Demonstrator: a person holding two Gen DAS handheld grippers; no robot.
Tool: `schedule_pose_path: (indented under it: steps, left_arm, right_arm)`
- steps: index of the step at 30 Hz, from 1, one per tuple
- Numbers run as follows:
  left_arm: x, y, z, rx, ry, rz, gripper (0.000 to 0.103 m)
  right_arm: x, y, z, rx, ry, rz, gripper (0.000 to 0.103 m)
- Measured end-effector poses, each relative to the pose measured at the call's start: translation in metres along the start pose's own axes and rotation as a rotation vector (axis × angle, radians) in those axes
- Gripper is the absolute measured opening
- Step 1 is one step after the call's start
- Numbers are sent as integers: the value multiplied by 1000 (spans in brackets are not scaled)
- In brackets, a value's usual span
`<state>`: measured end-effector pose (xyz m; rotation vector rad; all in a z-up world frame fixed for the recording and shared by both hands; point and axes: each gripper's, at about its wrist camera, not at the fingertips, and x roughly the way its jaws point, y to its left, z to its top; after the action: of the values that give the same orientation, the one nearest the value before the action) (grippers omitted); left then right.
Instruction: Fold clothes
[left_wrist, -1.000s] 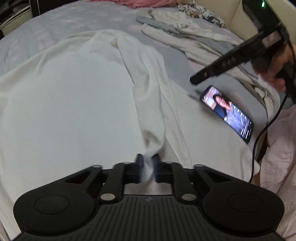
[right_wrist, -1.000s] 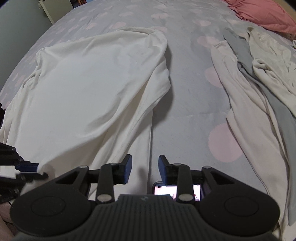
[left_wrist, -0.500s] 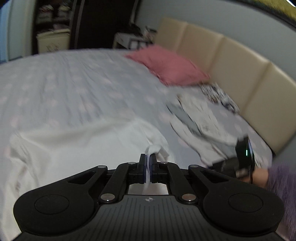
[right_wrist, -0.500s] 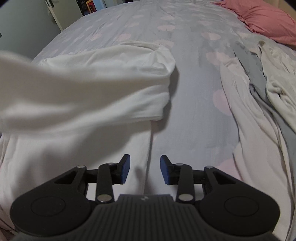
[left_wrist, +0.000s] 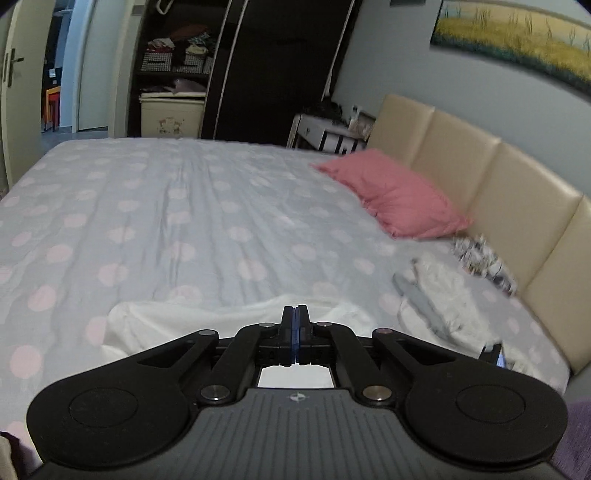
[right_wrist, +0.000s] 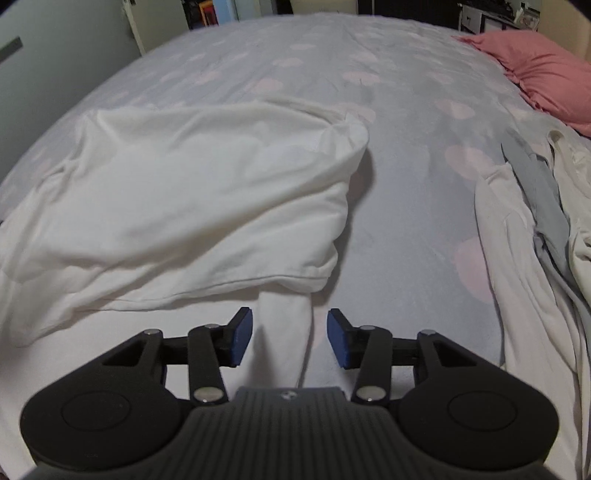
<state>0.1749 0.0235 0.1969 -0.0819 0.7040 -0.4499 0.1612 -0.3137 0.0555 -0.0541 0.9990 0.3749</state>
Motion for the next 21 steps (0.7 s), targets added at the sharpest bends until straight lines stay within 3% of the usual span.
schedule_pose_path:
  steps: [5,7,9,15,19,21]
  left_arm:
    - [27,-5,-32,115,116,39,0]
    - [45,-8,-51,176,177,57,7]
    - [63,-9,-75,236,234,83,24]
    - [103,4,-148,366,369,158,40]
    - [126,17,-178,400,427,162,41]
    - [134,25,-186,391,417,172,41]
  right_arm:
    - [6,-1,6,26,26,-15,49]
    - [5,-2,6,42,31,-18,49]
    - [4,-3,6,55,33,-18,49]
    - [6,-6,3,68,47,-13,50]
    - [9,-7,-1,57,54,-7,50]
    - [11,-6,-2,44,50,-6,50]
